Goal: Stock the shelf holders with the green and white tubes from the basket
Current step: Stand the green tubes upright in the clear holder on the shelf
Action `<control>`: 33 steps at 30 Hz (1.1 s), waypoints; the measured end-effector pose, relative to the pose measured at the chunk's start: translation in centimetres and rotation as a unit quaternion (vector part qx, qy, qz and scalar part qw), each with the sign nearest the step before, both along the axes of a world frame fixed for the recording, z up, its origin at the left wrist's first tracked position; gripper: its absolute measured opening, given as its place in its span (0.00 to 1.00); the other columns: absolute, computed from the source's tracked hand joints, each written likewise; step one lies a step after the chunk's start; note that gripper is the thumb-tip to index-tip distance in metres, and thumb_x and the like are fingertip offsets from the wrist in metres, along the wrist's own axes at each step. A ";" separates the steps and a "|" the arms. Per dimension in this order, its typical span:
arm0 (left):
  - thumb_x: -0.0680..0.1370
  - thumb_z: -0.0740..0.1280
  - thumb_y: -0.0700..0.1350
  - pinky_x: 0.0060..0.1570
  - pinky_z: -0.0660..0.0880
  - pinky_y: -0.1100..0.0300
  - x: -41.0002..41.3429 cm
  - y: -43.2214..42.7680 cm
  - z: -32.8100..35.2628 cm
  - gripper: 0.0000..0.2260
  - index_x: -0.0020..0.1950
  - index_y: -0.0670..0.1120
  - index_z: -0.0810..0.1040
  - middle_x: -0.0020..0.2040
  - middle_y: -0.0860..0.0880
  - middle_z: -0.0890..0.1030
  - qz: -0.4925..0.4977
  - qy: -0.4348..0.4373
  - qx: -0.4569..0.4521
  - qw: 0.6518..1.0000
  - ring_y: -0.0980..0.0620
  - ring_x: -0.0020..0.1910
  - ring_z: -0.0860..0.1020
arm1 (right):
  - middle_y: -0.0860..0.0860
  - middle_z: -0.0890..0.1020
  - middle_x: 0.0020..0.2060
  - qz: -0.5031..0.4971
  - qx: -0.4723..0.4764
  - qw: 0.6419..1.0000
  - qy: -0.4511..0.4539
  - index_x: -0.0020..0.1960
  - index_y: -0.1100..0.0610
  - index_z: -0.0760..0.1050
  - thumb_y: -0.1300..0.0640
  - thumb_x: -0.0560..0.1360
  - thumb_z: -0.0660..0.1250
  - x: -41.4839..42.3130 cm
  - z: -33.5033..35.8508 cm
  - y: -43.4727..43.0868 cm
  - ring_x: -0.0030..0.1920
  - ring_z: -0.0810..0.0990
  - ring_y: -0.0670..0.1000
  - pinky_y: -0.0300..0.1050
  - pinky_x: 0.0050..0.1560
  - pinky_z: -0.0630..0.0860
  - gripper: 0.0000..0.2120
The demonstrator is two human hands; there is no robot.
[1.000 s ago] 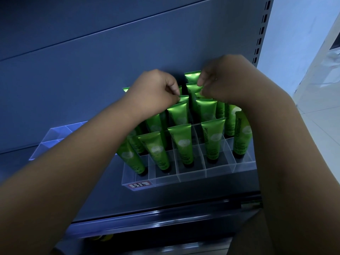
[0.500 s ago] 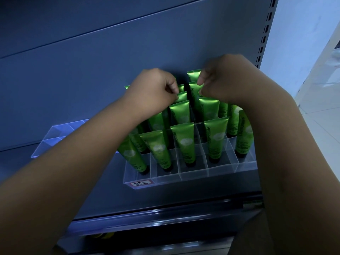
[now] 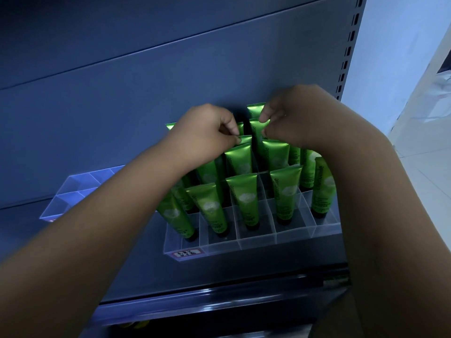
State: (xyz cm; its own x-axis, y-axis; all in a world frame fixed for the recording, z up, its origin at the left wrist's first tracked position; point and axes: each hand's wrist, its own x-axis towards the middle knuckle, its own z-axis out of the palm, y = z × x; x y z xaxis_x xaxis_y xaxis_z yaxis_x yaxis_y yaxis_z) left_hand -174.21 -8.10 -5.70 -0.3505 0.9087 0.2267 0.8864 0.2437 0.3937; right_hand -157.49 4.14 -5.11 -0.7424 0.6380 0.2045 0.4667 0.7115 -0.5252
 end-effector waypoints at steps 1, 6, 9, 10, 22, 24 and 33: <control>0.75 0.76 0.44 0.48 0.79 0.55 0.0 0.0 0.1 0.01 0.45 0.48 0.86 0.40 0.54 0.84 0.003 -0.009 -0.001 1.000 0.56 0.40 0.81 | 0.47 0.82 0.49 0.002 0.002 1.000 0.001 0.50 0.46 0.83 0.55 0.72 0.72 0.0 0.1 -0.1 0.49 0.80 0.50 0.45 0.50 0.78 0.08; 0.77 0.73 0.48 0.49 0.79 0.53 0.9 -0.6 1.2 0.04 0.46 0.48 0.85 0.42 0.52 0.85 0.025 -0.005 0.017 1.000 0.54 0.43 0.82 | 0.46 0.83 0.47 -0.010 0.031 0.999 -0.003 0.48 0.47 0.83 0.53 0.73 0.70 0.4 0.8 -0.5 0.50 0.80 0.51 0.45 0.50 0.77 0.06; 0.79 0.69 0.54 0.43 0.79 0.52 1.5 -1.8 2.0 0.10 0.46 0.49 0.83 0.38 0.51 0.82 0.065 0.020 0.051 0.996 0.51 0.37 0.78 | 0.49 0.84 0.44 -0.066 0.083 0.993 0.045 0.46 0.51 0.82 0.51 0.73 0.64 0.3 1.4 -1.1 0.48 0.81 0.56 0.51 0.50 0.81 0.09; 0.79 0.67 0.57 0.43 0.78 0.52 1.6 -2.5 2.2 0.12 0.46 0.49 0.83 0.38 0.50 0.82 0.081 0.036 0.069 0.994 0.49 0.38 0.79 | 0.51 0.84 0.43 -0.086 0.094 0.990 0.067 0.46 0.53 0.82 0.50 0.72 0.63 0.2 1.7 -1.5 0.47 0.81 0.58 0.52 0.49 0.81 0.10; 0.81 0.59 0.59 0.66 0.73 0.46 1.3 -11.2 2.2 0.24 0.69 0.44 0.76 0.68 0.47 0.79 0.191 0.170 0.115 0.960 0.42 0.67 0.75 | 0.56 0.79 0.63 -0.029 0.117 0.985 0.122 0.67 0.55 0.75 0.40 0.79 0.61 -3.9 2.5 -8.5 0.63 0.76 0.63 0.55 0.59 0.76 0.24; 0.82 0.58 0.60 0.70 0.70 0.44 1.0 -13.2 1.9 0.27 0.72 0.43 0.74 0.71 0.46 0.76 0.214 0.176 0.117 0.953 0.43 0.71 0.72 | 0.54 0.77 0.67 0.023 0.113 0.986 0.123 0.71 0.55 0.71 0.40 0.80 0.61 -4.9 2.1 -11.0 0.67 0.74 0.59 0.54 0.63 0.73 0.26; 0.81 0.52 0.63 0.75 0.63 0.40 -0.9 -24.1 -0.1 0.31 0.77 0.45 0.69 0.77 0.46 0.70 0.322 0.192 0.088 0.923 0.43 0.78 0.65 | 0.51 0.70 0.75 0.173 0.129 0.969 0.119 0.78 0.55 0.63 0.39 0.82 0.57 -9.0 1.0 -21.5 0.78 0.63 0.54 0.50 0.75 0.61 0.30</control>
